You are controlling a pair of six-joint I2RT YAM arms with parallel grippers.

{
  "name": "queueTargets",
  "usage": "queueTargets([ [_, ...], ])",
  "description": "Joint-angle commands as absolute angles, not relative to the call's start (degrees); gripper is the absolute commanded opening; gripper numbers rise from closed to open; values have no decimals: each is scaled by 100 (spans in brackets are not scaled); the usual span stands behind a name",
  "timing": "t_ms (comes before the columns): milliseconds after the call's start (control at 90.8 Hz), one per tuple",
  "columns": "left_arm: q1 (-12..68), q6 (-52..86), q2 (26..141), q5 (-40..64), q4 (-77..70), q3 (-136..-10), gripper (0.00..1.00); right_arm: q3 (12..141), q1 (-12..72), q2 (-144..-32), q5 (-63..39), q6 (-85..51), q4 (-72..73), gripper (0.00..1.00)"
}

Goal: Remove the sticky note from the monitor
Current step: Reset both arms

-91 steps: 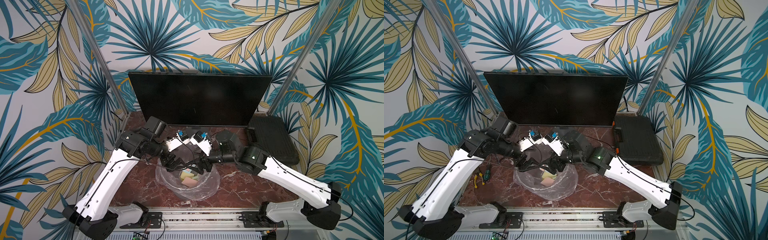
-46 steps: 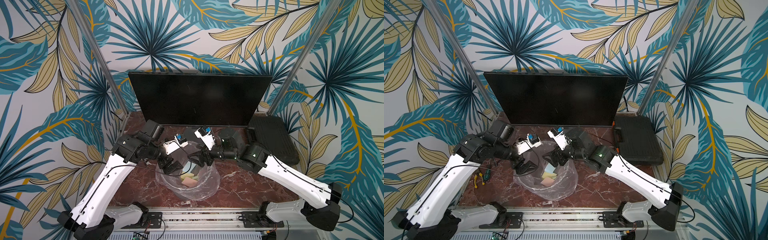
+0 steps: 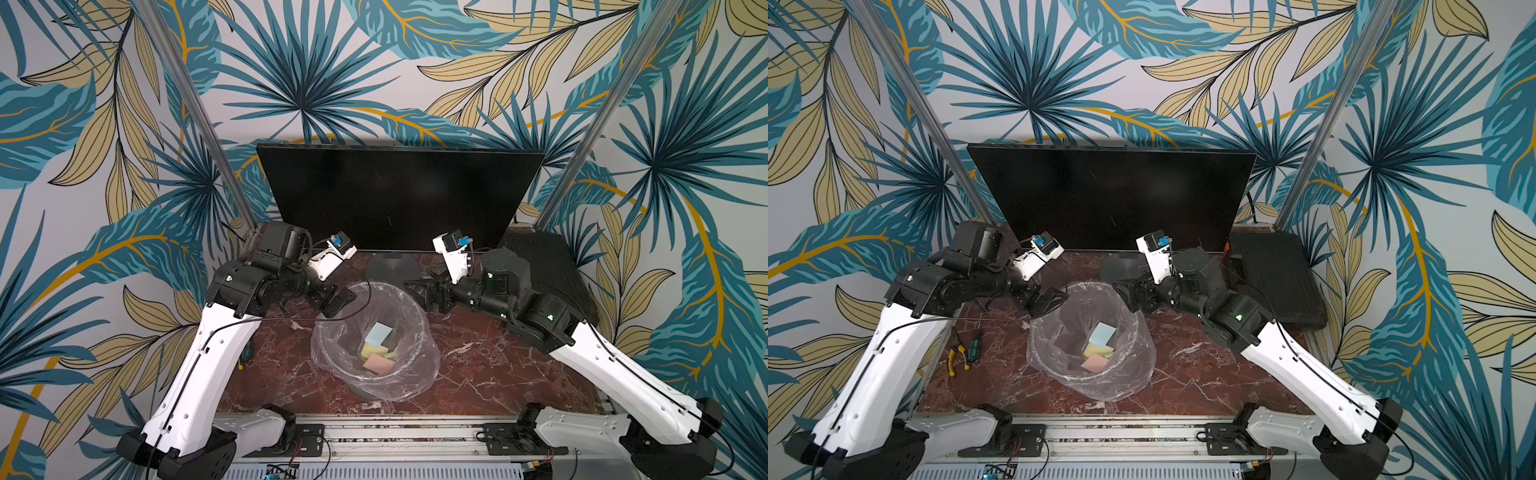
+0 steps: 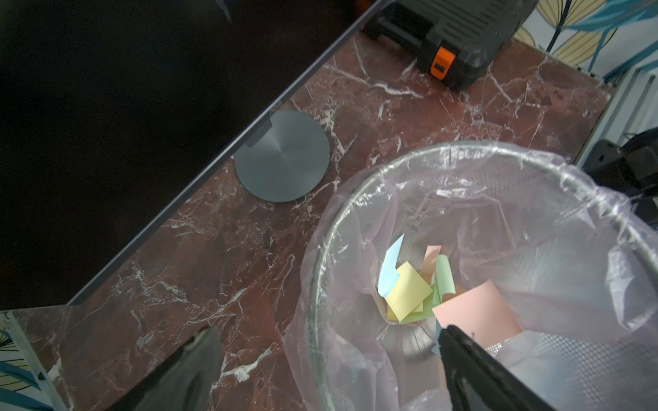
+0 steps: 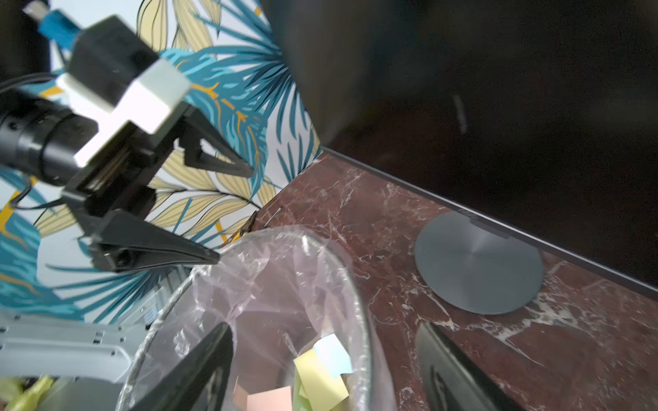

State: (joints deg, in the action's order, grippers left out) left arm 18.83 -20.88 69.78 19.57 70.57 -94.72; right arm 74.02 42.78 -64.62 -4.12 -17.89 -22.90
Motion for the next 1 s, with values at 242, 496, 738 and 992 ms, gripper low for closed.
queueTargets([
  [242, 14, -1341, 6812, 2363, 6168, -9210, 100, 6797, 3057, -5709, 832, -1991, -2693, 87],
  [496, -1205, -1359, 6573, 2606, 5579, -8097, 100, 6054, 2297, -5104, 1542, -1808, -2865, 90],
  [738, -1573, -1297, 6532, 2252, 4277, -6690, 100, 4685, 1885, -4739, 2074, -1872, -2224, 99],
  [992, -1571, -1240, 6504, 2060, 2357, -5134, 100, 3466, 1889, -4455, 2430, -1916, -1061, 100],
])
